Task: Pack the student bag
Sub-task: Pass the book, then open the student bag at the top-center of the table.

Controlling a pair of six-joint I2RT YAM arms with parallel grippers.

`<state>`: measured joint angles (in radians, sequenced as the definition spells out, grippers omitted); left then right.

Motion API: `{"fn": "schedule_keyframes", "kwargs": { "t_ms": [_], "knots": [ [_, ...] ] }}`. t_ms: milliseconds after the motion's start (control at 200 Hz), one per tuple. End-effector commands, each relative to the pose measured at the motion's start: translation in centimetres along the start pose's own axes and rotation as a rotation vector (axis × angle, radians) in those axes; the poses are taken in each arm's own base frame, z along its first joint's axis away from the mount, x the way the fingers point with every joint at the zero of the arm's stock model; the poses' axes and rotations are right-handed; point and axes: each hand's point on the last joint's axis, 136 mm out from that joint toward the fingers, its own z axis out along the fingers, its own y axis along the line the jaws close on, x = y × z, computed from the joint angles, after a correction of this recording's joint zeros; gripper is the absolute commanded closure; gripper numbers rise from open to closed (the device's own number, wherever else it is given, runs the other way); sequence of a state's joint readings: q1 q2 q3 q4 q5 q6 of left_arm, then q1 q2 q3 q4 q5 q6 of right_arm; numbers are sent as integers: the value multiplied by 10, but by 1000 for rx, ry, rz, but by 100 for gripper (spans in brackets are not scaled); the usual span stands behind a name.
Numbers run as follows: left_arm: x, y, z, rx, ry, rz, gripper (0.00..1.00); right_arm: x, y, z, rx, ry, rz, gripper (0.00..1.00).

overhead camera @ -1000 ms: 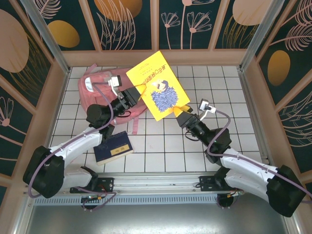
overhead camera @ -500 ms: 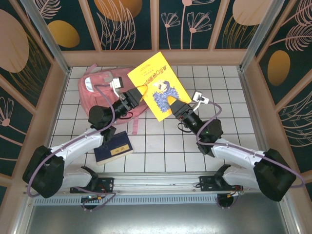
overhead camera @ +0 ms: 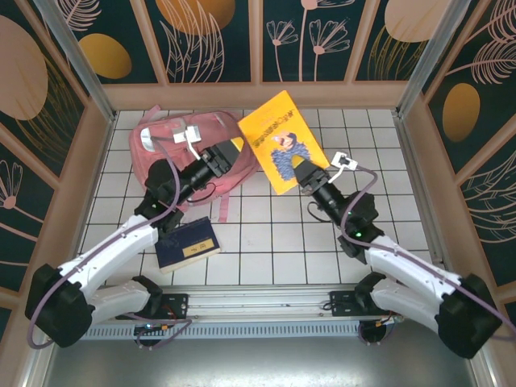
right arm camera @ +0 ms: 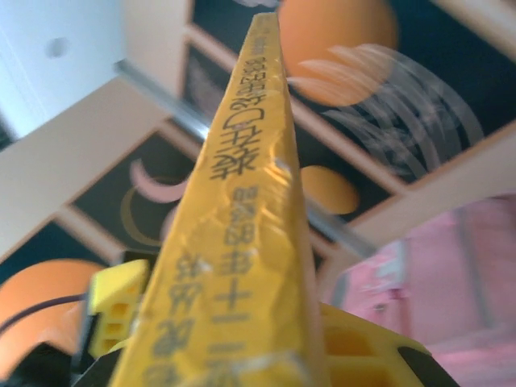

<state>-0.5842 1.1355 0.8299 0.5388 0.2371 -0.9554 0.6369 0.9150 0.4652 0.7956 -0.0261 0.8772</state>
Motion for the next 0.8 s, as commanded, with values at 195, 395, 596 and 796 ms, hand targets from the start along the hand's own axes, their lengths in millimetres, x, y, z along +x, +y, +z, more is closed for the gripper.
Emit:
{"fn": "schedule_keyframes", "kwargs": {
  "t_ms": [195, 395, 596, 796],
  "knots": [
    [-31, 157, 23, -603, 120, -42, 35, -20, -77, -35, 419, 47, -61, 100],
    [-21, 234, 57, -869, 262, -123, 37, -14, -107, -41, 626, 129, -20, 100],
    [-19, 273, 70, -996, 294, -120, 40, -13, -111, -45, 640, 144, -27, 100],
    [-8, 294, 81, -997, 328, -128, 43, -14, -115, -47, 630, 146, -23, 100]
  ]
}}
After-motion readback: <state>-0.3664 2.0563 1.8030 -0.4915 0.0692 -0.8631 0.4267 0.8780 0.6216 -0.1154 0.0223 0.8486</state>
